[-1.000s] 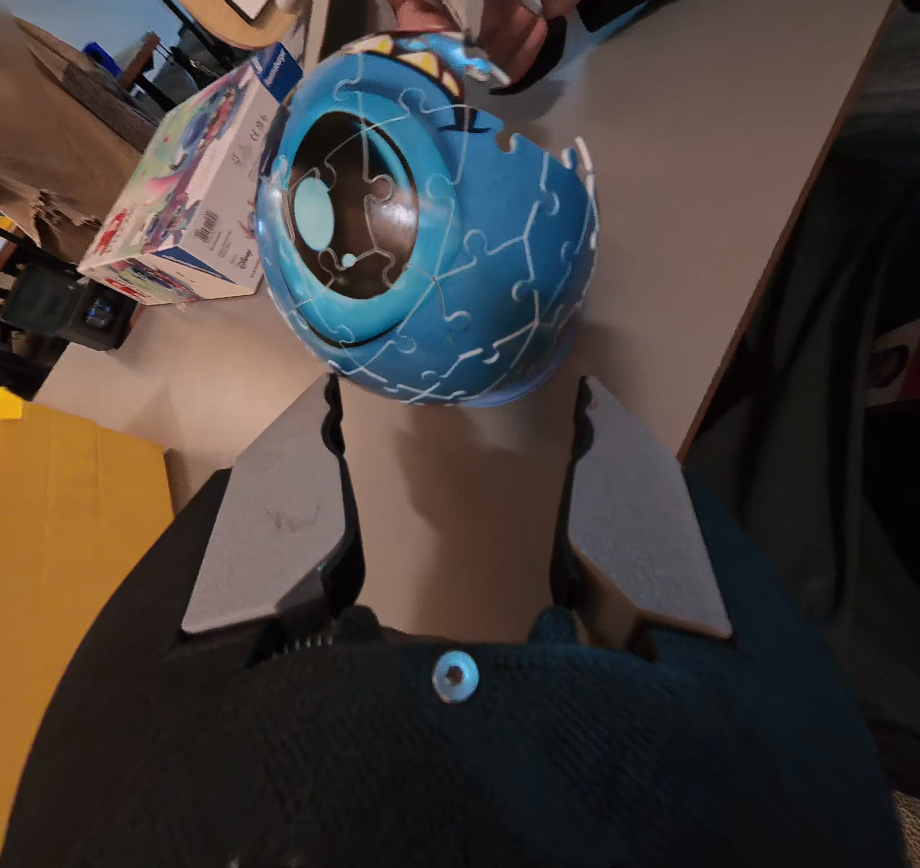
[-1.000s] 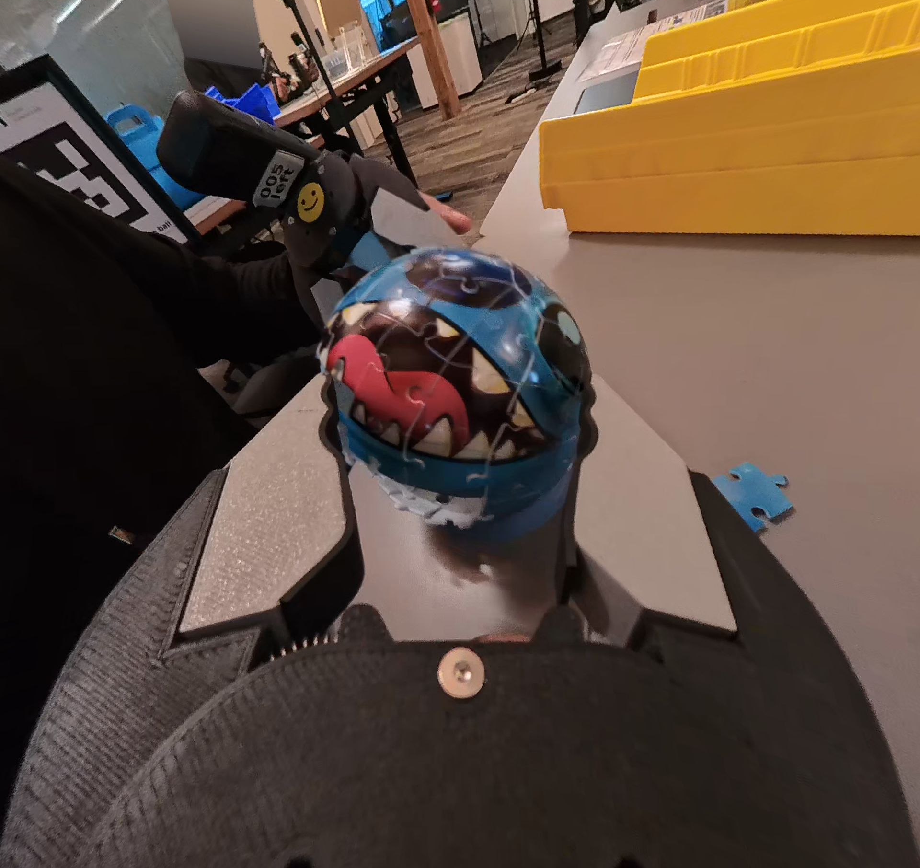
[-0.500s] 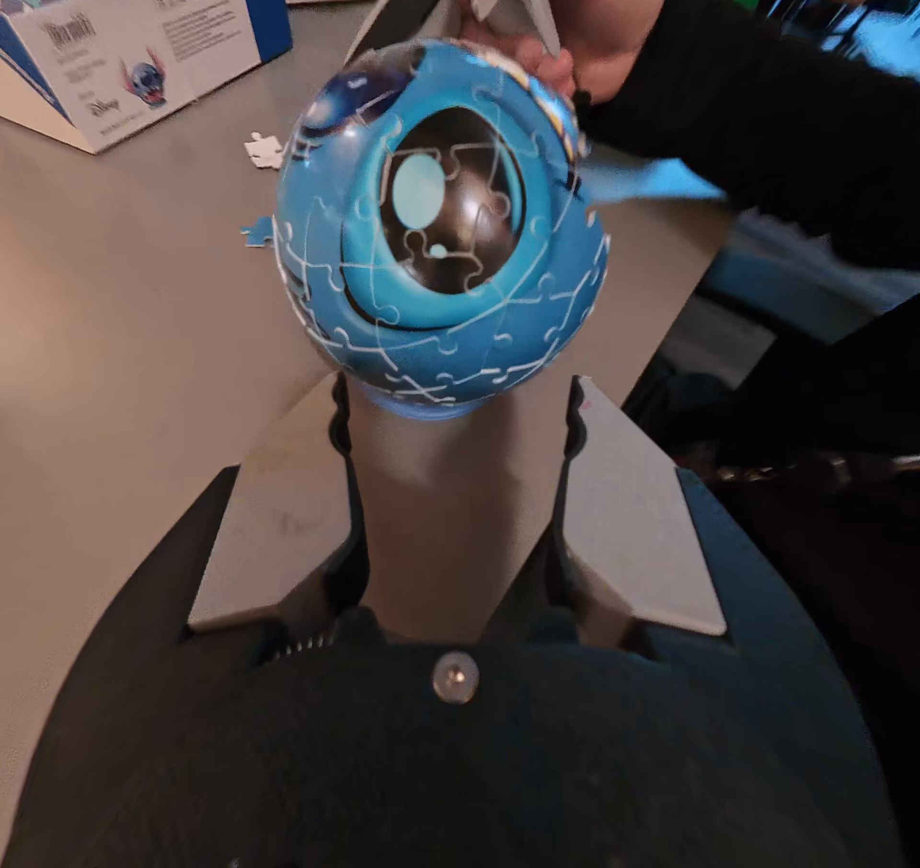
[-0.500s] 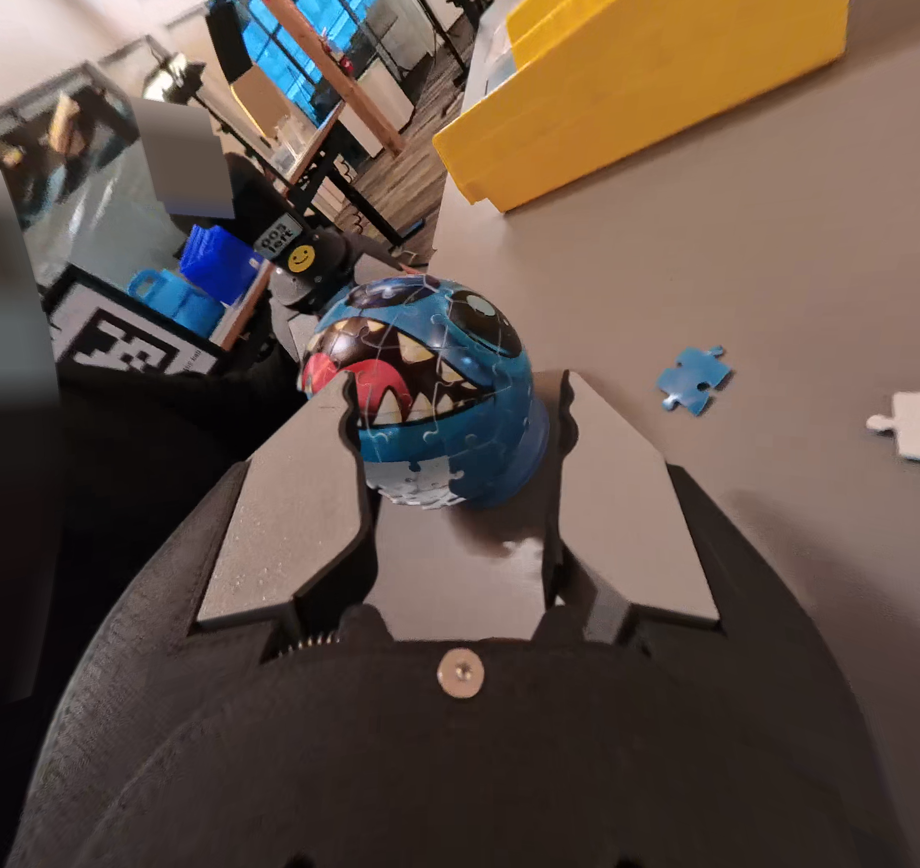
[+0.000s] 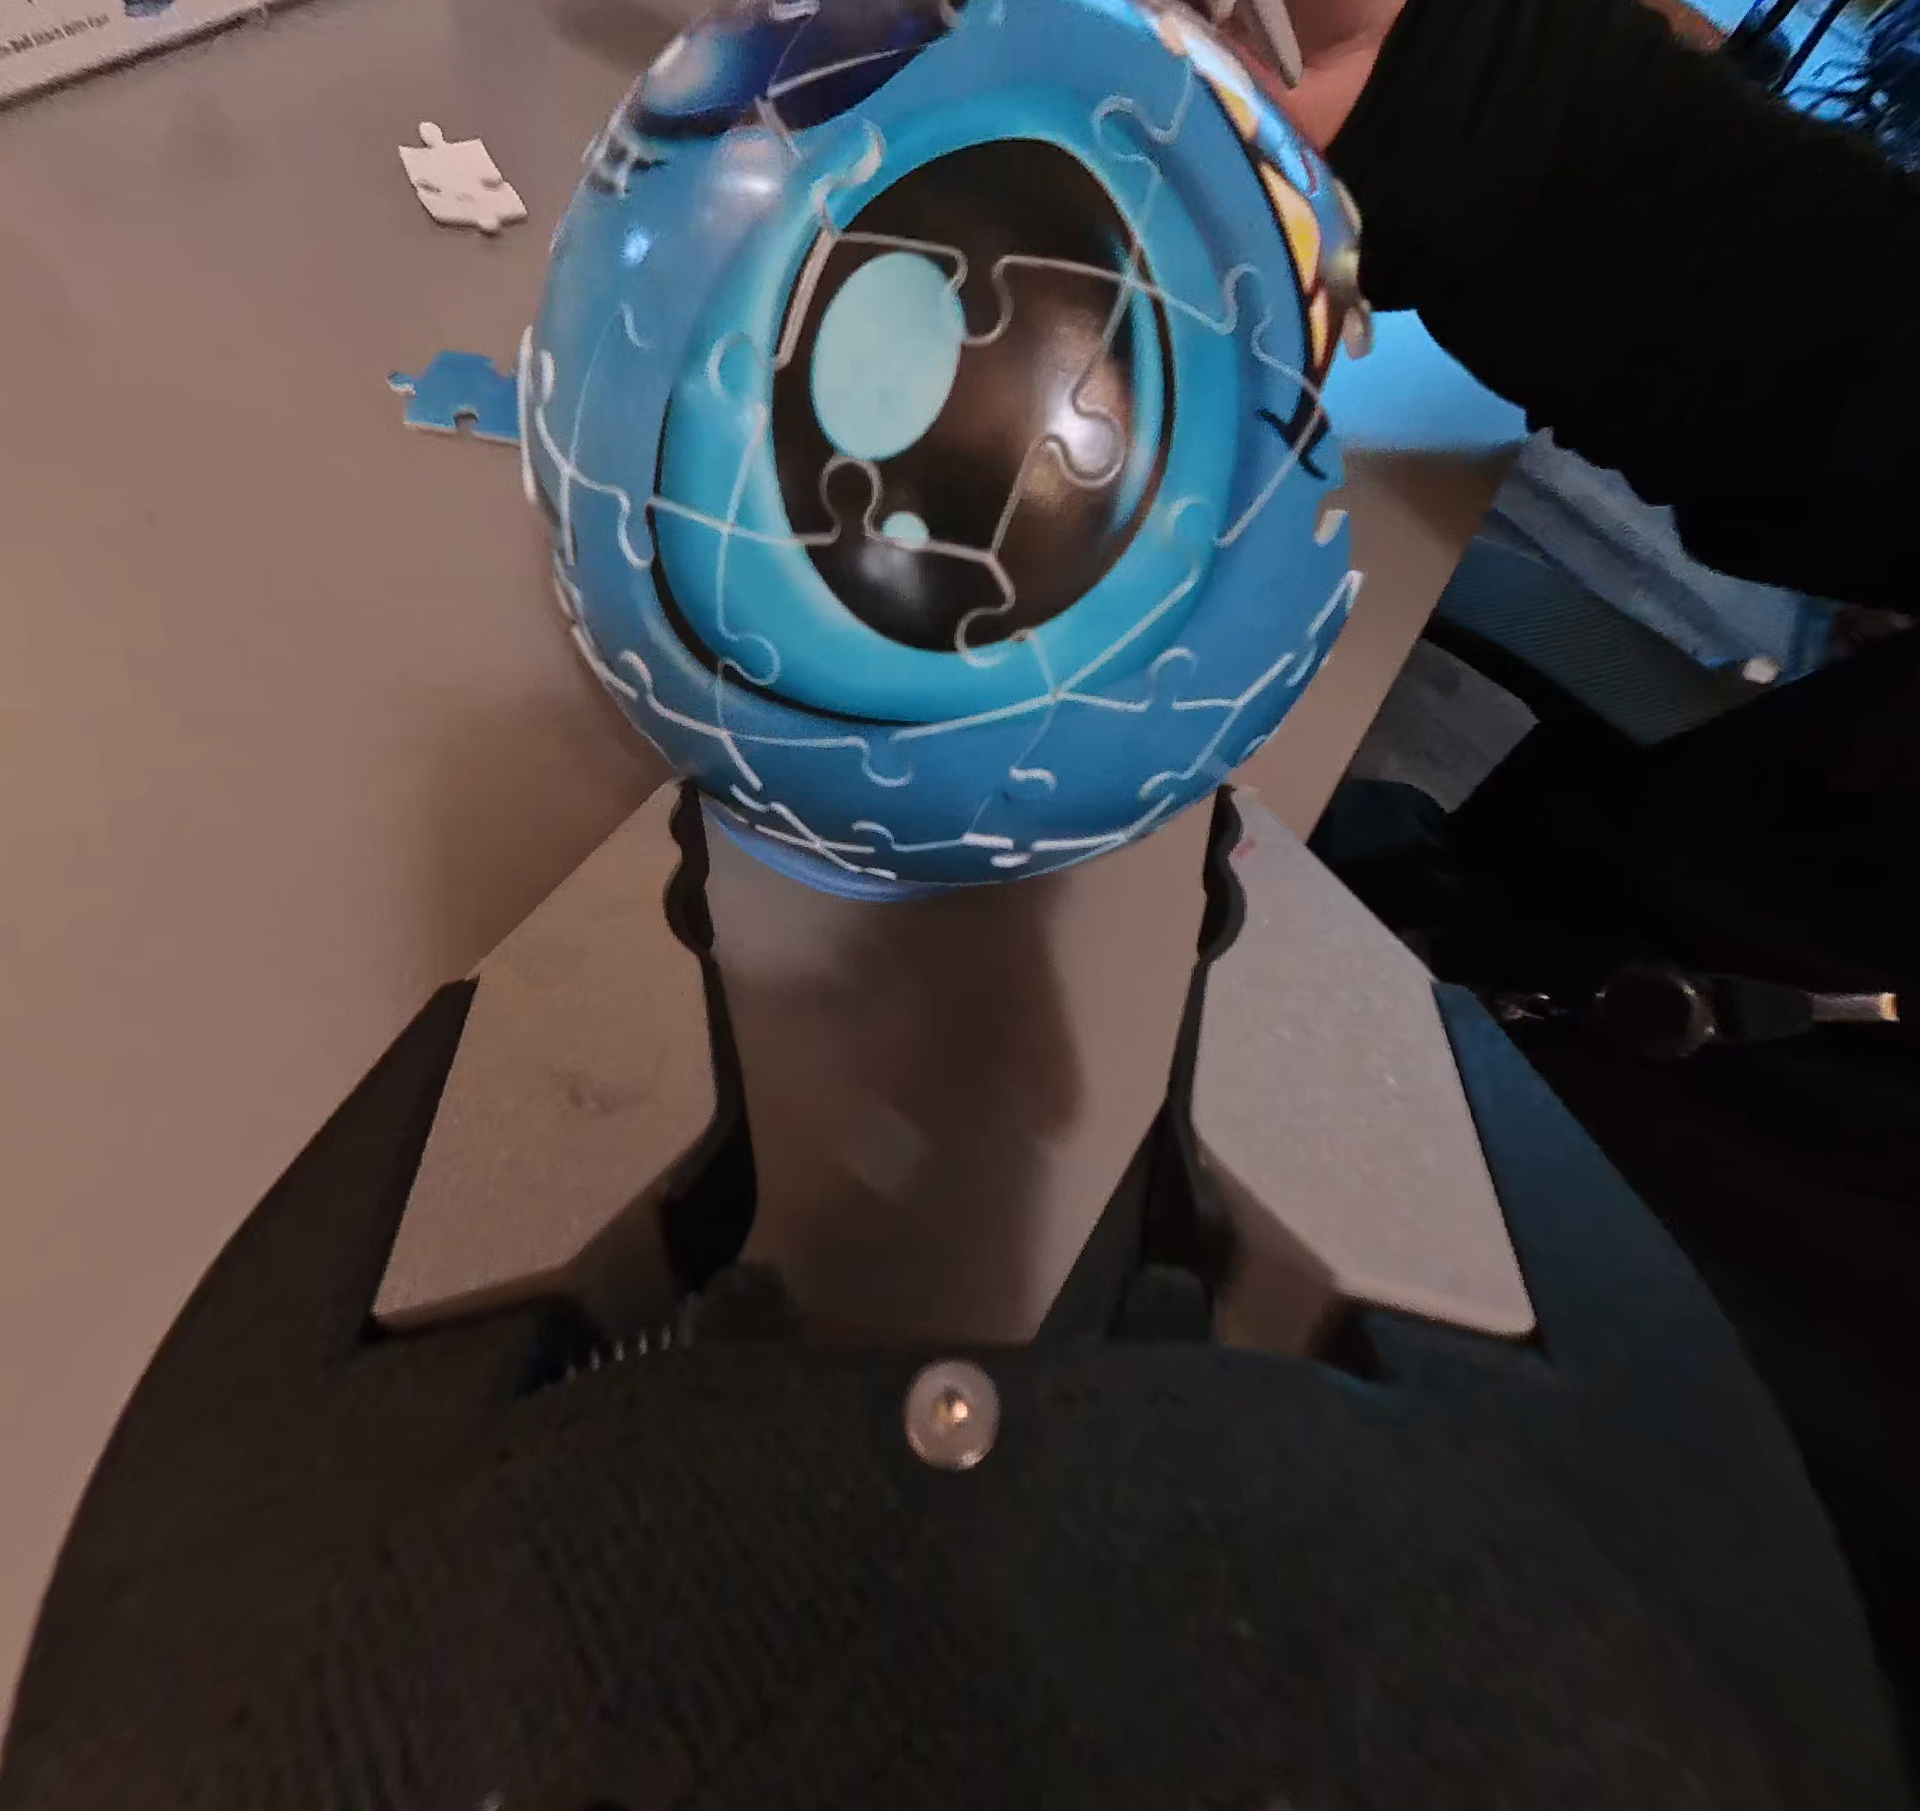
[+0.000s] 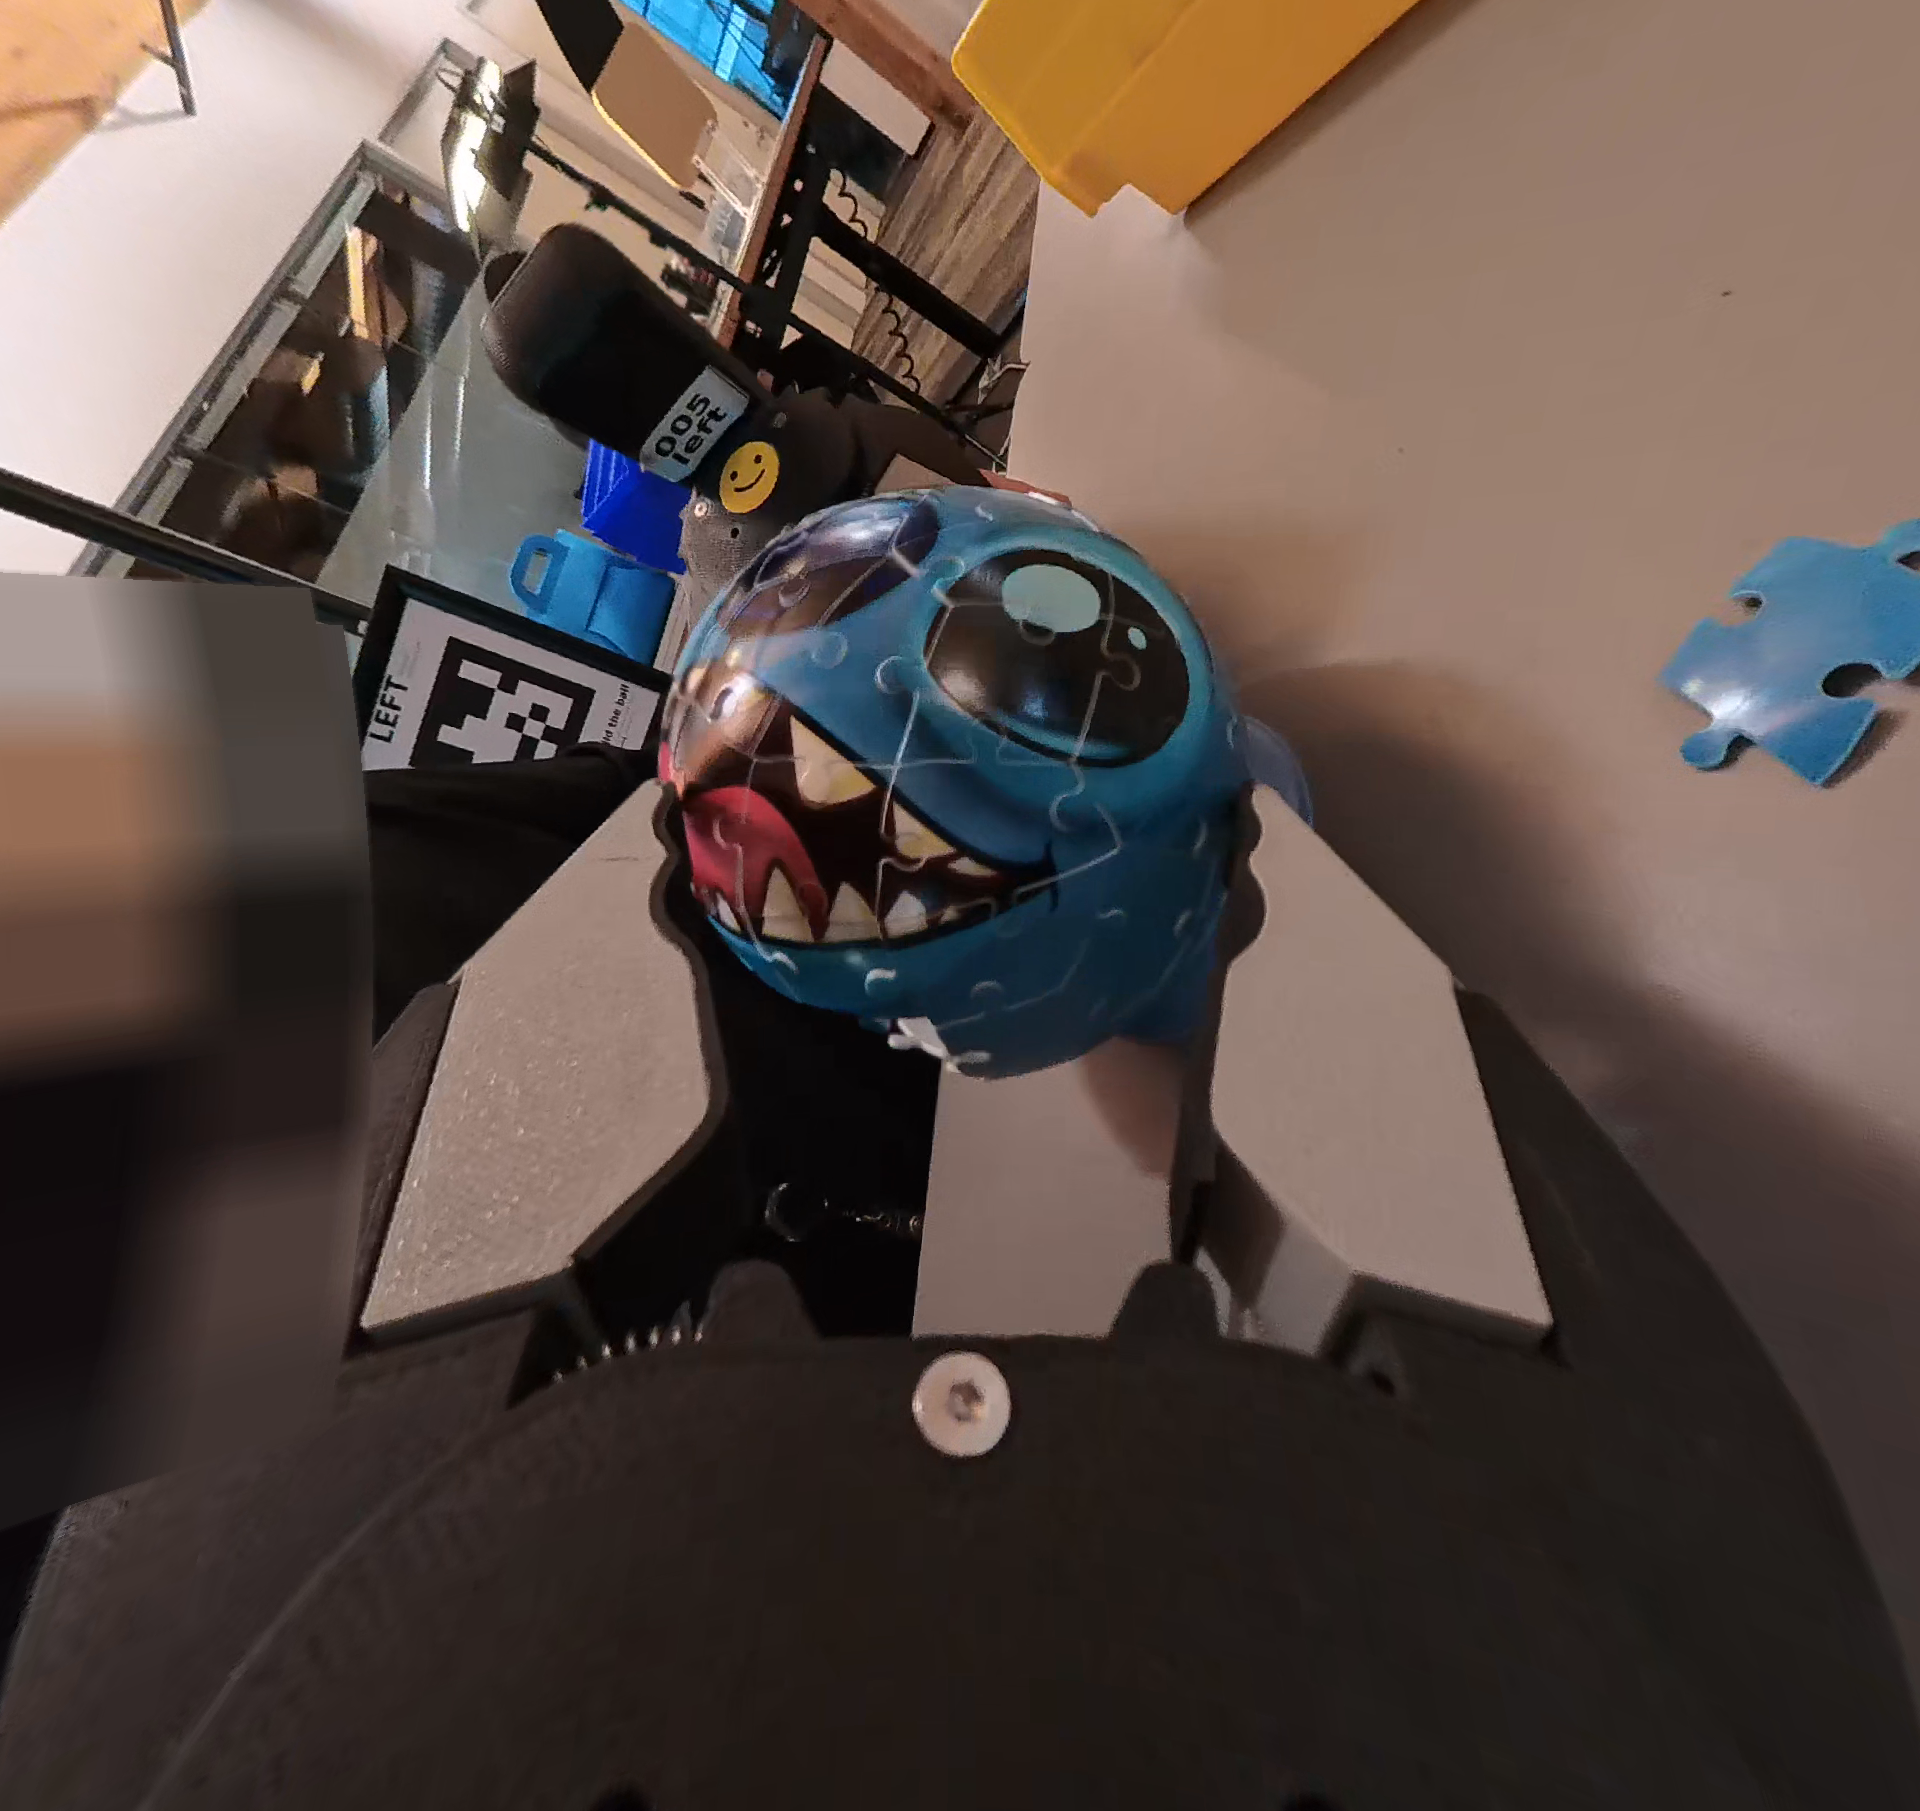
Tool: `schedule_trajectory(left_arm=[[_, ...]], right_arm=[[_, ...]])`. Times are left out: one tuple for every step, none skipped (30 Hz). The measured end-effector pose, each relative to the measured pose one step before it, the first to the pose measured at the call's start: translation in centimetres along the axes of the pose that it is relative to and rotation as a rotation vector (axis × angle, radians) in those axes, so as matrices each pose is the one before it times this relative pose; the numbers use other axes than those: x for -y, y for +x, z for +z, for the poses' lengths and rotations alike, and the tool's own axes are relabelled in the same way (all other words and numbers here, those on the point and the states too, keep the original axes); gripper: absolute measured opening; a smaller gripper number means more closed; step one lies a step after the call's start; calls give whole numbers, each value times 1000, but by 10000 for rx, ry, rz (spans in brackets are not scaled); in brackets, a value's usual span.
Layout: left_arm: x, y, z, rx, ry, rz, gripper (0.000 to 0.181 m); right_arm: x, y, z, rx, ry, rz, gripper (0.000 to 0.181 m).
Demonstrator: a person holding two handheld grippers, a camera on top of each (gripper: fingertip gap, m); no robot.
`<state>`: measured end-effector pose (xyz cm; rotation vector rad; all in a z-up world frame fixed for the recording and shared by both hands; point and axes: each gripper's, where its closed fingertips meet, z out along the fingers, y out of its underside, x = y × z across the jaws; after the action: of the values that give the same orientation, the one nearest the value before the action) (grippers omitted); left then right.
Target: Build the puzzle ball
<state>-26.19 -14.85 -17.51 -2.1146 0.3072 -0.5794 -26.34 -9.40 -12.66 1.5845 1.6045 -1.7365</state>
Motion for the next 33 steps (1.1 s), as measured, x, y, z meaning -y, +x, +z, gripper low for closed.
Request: schedule_trajectory(left_arm=[[242,-50,-121,204,96,303,95],[358,-43,-215,211,119,350,94],[400,-62,-286,215,106,354,94],[358,-113,-300,223,43,355,94],[208,-162,-287,227,-47,337,94],[-21,-212,-226,214,-138,315,94],[-192,-270,-221,226,-179,382,94],[-231,-231,-245,211,-139,492,95],[-149,-180,-310,197,-73,501,95],[-51,-127,-319,180,-25,455,95],[44,-17,-283,97,10,350,95],[81,66,-204,17,23,230,95],[45,13,-113,11,4,123,95],[-45,-99,-43,52,-39,72,95],[-128,-100,-20,38,-57,57,95],[-149,-54,-25,-15,-44,17,95],[-170,-9,-69,-44,-30,-17,95],[-209,-91,-127,7,-28,-11,95],[-241,-115,-174,37,-31,-28,93],[-248,-206,-200,73,-31,-104,93],[-226,-177,-196,38,-8,-165,92],[-186,-61,-197,-42,35,-196,91],[-113,70,-189,-114,88,-195,90],[-12,129,-153,-128,138,-206,89],[-9,157,-111,-142,127,-223,89],[-44,122,-54,-114,96,-243,89],[-33,116,17,-103,103,-249,89],[-17,210,81,-147,104,-246,89],[-48,216,135,-144,82,-212,89],[-30,133,198,-82,74,-164,89],[-53,121,235,-79,43,-138,89],[-68,137,281,-93,3,-117,89],[-81,145,289,-88,-13,-81,89]], right_arm=[[-2,-121,128,-11,-30,-192,104],[-38,-152,181,-20,-50,-220,107],[-19,-137,224,-26,-49,-219,110],[2,-93,253,-18,-29,-213,113],[106,-71,265,-5,28,-204,115],[204,-15,246,-10,82,-189,116],[218,24,255,-21,93,-187,116],[236,2,250,-8,93,-177,115],[297,-82,234,29,122,-145,113],[342,-137,206,58,148,-128,112],[332,-161,203,71,133,-144,110],[295,-127,194,47,98,-150,107],[247,-82,207,14,55,-144,106],[201,-34,238,-12,30,-149,106],[174,-15,256,-14,33,-162,105],[113,-37,240,14,3,-130,104],[49,-28,185,33,-28,-69,103],[35,12,114,18,-14,-32,102],[51,32,25,0,17,-8,101],[102,16,-107,16,58,12,100],[208,16,-247,19,145,6,99],[305,108,-400,-26,218,13,98],[326,136,-502,-57,241,13,97],[296,158,-577,-59,228,6,97],[209,209,-613,-77,202,24,96],[106,253,-598,-84,160,53,95],[-4,207,-551,-46,122,55,94],[-125,176,-489,-23,93,50,94],[-247,147,-375,-7,62,55,93],[-335,45,-263,60,42,75,94],[-373,-63,-128,131,8,117,94],[-420,-131,26,174,-46,163,94],[-479,-178,177,199,-123,171,93]])
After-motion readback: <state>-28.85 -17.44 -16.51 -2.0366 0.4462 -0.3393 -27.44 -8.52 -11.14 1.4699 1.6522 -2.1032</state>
